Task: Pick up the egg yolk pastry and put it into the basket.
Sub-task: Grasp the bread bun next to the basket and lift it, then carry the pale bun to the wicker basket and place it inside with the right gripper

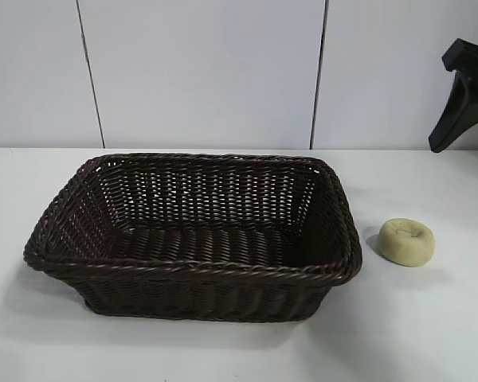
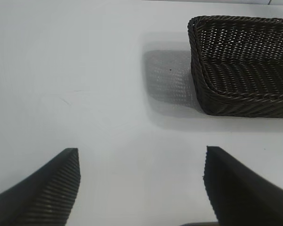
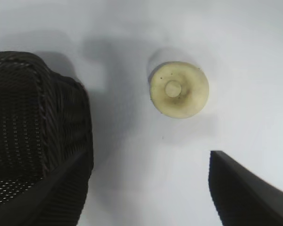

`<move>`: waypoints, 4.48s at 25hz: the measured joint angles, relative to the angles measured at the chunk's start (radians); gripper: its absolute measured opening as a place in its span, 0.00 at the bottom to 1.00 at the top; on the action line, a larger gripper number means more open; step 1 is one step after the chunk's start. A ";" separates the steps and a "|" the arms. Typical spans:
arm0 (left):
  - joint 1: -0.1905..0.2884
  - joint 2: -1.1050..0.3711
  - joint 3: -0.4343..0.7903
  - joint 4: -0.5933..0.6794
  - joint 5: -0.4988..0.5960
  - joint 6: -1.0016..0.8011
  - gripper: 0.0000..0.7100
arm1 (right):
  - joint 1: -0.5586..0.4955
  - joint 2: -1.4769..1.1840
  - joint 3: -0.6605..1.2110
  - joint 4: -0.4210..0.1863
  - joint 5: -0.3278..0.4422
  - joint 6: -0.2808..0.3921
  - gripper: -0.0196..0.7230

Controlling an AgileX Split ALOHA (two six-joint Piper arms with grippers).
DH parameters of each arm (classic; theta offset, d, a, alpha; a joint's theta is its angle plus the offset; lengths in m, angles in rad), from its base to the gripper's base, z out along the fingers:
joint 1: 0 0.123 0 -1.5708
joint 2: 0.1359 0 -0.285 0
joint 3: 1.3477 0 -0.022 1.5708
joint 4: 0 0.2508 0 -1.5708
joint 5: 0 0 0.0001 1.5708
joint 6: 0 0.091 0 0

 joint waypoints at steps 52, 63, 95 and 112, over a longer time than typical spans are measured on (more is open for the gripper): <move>0.000 0.000 0.000 0.000 0.000 0.000 0.75 | 0.019 0.421 -0.009 0.252 -0.307 -0.209 0.63; 0.000 0.000 0.000 0.000 0.000 0.000 0.75 | 0.019 0.412 -0.012 0.254 -0.289 -0.187 0.10; 0.000 0.000 0.000 0.000 -0.001 0.000 0.75 | 0.567 0.009 -0.005 0.336 -0.400 -0.179 0.10; 0.000 0.000 0.000 0.000 -0.001 0.000 0.75 | 0.627 0.277 -0.186 0.379 -0.450 -0.165 0.10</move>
